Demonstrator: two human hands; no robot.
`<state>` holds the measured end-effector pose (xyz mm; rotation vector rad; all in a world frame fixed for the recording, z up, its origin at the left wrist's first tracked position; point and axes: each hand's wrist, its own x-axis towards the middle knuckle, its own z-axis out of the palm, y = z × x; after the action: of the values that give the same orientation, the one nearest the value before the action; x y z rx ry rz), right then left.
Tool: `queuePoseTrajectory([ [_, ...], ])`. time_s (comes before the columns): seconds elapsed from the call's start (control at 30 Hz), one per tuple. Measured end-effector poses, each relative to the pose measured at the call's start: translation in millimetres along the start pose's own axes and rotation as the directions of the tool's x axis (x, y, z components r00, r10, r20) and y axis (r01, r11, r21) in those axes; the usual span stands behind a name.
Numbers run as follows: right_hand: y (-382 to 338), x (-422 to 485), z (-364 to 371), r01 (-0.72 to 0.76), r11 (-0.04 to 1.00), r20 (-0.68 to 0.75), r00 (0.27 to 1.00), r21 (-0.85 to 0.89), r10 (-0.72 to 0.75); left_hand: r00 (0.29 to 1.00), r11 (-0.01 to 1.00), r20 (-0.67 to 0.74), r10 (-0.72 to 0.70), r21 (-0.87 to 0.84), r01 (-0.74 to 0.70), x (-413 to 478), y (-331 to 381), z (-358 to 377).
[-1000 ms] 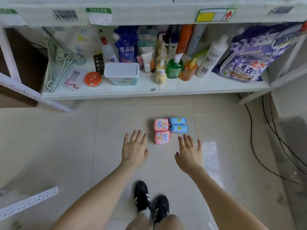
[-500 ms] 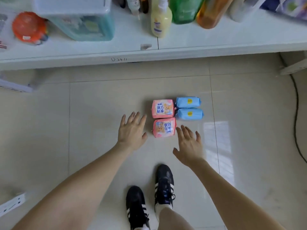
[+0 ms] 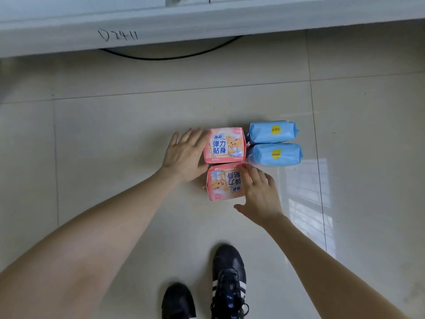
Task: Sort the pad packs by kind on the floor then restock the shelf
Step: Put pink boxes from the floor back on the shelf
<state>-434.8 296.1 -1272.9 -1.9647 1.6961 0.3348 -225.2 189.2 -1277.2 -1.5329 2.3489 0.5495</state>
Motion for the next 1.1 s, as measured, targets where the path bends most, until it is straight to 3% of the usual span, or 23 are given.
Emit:
queuePoseTrajectory([
  [0.37,-9,19,8,-0.041,0.999,-0.155,0.987,-0.006,0.04,0.99,0.99,0.052,0.131,-0.065,-0.128,52,-4,-8],
  [0.57,-10,6,21,0.001,0.995,-0.058,0.998,0.101,0.005,0.992,0.986,0.031,0.123,-0.119,-0.118,50,5,-11],
  [0.87,-26,-44,23,-0.131,0.955,0.108,0.989,0.267,0.105,0.987,0.95,0.13,-0.09,-0.287,0.124,-10,-2,-8],
  [1.1,-37,-74,-16,-0.146,0.959,0.14,0.984,0.245,0.114,0.971,0.917,0.161,-0.175,-0.333,0.22,-60,-9,-40],
])
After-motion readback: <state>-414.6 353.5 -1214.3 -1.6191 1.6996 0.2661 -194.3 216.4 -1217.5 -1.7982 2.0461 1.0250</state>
